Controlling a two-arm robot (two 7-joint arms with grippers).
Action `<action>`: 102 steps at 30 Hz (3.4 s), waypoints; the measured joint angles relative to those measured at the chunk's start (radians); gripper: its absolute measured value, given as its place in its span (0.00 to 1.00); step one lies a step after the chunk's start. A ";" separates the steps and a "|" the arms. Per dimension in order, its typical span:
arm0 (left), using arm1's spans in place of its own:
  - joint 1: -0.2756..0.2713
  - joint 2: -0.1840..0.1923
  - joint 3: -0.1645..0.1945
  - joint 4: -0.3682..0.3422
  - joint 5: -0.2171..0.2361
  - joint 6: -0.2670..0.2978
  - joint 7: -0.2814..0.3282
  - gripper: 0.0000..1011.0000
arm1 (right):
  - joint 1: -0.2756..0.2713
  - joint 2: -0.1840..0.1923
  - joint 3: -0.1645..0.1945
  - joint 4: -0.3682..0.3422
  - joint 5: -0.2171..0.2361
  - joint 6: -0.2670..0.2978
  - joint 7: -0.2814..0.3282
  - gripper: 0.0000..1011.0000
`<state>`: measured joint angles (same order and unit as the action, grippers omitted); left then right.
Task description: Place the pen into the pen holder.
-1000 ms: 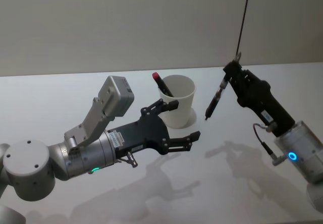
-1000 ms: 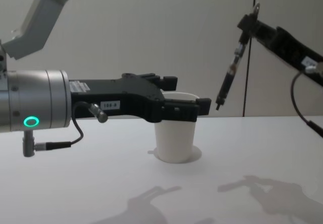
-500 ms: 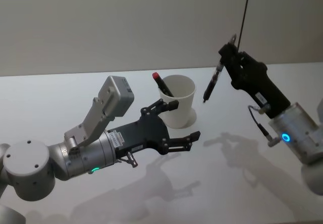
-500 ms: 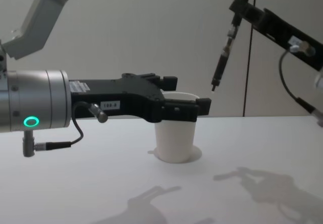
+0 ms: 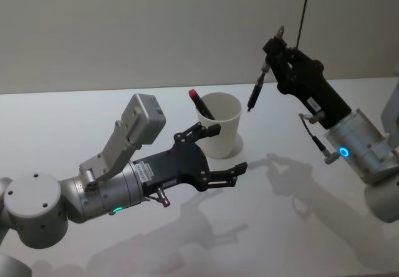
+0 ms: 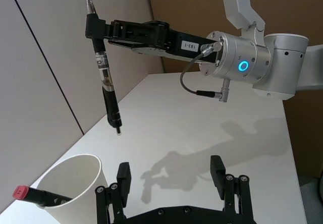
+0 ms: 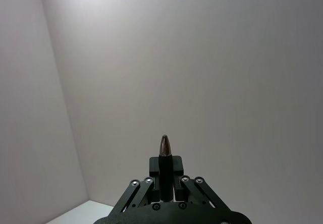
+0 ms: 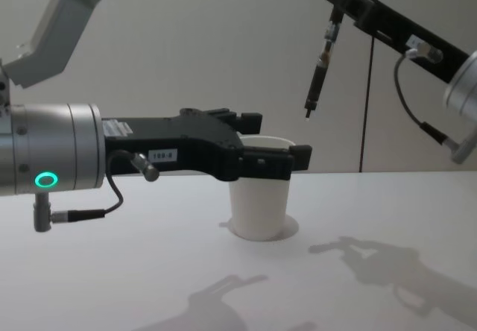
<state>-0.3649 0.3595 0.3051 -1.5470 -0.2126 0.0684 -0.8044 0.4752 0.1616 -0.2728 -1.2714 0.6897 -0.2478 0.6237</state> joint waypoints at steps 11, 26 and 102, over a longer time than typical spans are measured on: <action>0.000 0.000 0.000 0.000 0.000 0.000 0.000 0.99 | 0.023 -0.004 0.000 0.019 -0.046 -0.003 -0.023 0.14; 0.000 0.000 0.000 0.000 0.000 0.000 0.000 0.99 | 0.037 -0.005 0.000 0.033 -0.084 -0.009 -0.036 0.14; 0.000 0.000 0.000 0.000 0.000 0.000 0.000 0.99 | 0.133 -0.120 -0.113 0.196 -0.389 -0.127 -0.160 0.14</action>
<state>-0.3650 0.3595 0.3051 -1.5470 -0.2127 0.0684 -0.8045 0.6084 0.0421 -0.3854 -1.0756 0.3008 -0.3746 0.4640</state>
